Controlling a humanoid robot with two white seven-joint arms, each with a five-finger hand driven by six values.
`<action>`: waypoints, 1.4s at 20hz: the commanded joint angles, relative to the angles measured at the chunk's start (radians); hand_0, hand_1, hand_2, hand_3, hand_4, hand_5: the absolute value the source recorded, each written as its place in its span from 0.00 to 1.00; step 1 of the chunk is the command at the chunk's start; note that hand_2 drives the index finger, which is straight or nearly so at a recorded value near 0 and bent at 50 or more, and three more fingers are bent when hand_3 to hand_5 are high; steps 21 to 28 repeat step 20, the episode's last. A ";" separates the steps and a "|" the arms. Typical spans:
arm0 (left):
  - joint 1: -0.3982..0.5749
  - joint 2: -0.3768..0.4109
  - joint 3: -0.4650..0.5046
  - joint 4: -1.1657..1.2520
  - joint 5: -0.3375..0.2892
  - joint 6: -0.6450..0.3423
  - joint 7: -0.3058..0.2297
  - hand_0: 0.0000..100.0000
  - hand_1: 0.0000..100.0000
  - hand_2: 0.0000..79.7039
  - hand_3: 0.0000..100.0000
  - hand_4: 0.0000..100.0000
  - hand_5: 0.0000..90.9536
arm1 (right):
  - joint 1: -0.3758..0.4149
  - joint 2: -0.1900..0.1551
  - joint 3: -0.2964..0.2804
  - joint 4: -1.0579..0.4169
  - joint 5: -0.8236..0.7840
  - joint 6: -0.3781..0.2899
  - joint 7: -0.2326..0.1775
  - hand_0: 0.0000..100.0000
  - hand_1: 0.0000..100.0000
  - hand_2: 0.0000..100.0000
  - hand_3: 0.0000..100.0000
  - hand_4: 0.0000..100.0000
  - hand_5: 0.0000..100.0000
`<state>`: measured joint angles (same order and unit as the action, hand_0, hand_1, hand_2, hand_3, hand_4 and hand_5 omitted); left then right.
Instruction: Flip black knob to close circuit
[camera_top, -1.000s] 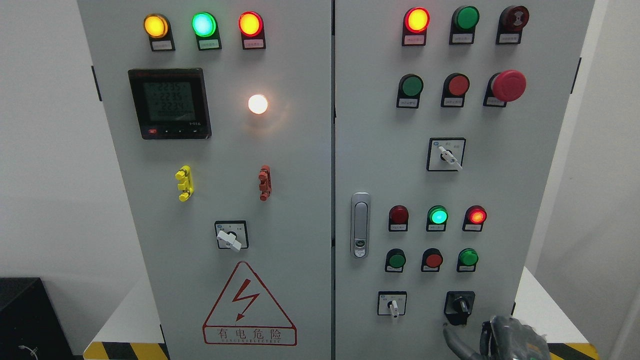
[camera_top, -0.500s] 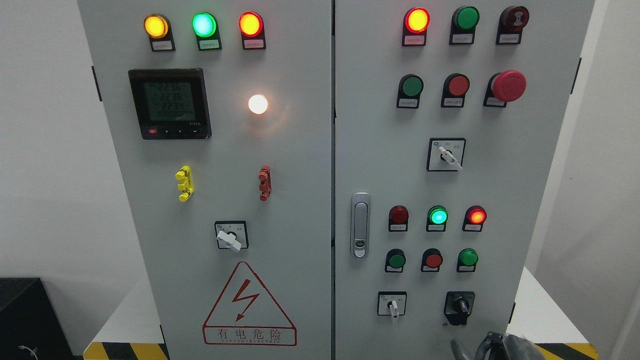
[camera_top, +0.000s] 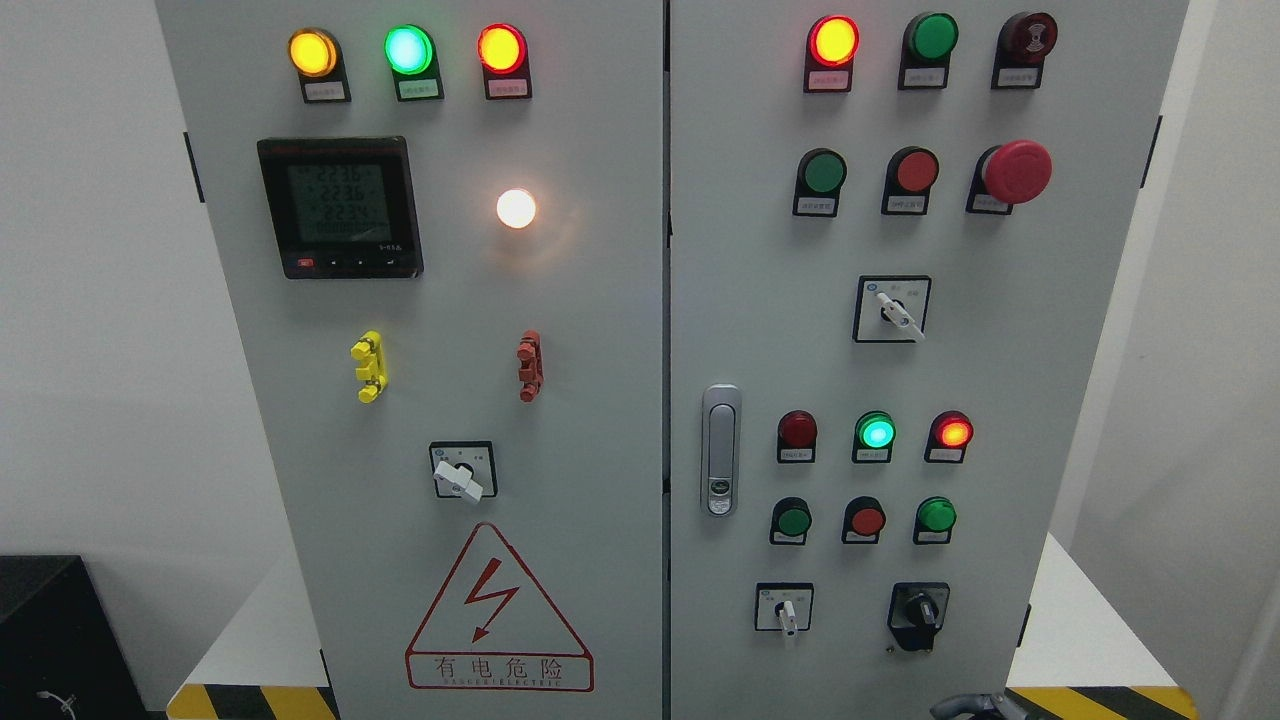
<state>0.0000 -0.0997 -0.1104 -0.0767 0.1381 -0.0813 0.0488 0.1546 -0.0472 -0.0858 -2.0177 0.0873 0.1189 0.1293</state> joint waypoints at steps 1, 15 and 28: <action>0.022 0.000 0.000 0.000 0.000 0.000 0.000 0.12 0.56 0.00 0.00 0.00 0.00 | 0.071 0.082 -0.078 -0.007 -0.173 -0.067 0.096 0.00 0.12 0.03 0.09 0.00 0.00; 0.022 0.000 0.000 0.000 0.000 0.000 0.000 0.12 0.56 0.00 0.00 0.00 0.00 | 0.083 0.089 -0.104 0.048 -0.245 -0.099 0.133 0.00 0.05 0.00 0.00 0.00 0.00; 0.020 0.000 0.000 0.000 0.000 0.000 0.000 0.12 0.56 0.00 0.00 0.00 0.00 | 0.080 0.090 -0.104 0.048 -0.258 -0.100 0.133 0.00 0.04 0.00 0.00 0.00 0.00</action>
